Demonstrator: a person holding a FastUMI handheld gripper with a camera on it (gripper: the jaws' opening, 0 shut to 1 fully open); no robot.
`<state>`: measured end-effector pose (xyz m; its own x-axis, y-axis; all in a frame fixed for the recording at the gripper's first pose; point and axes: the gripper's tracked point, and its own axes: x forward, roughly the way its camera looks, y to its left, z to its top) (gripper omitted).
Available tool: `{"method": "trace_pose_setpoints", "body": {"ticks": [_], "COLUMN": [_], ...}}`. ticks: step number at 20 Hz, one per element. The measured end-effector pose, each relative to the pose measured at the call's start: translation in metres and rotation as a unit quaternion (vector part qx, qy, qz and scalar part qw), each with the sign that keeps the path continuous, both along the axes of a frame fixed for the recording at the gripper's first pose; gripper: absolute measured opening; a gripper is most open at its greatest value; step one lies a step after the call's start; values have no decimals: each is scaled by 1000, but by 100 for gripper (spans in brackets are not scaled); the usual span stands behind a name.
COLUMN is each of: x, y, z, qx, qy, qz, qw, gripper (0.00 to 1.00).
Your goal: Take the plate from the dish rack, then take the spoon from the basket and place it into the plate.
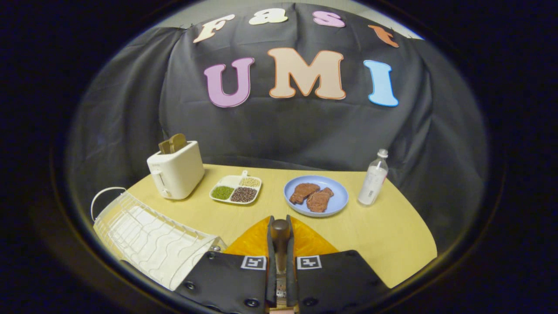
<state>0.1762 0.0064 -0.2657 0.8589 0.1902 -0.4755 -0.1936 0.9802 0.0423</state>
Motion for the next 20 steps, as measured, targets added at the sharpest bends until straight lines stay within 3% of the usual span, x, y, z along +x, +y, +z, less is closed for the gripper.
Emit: {"method": "trace_pose_setpoints", "body": {"ticks": [11,20], "x": [-52,-130], "y": [-52,-96], "z": [125,123], "qx": [21,32], "qy": [-77,-58], "qz": [-58,-134], "qw": [995,989], "gripper": [11,11]}}
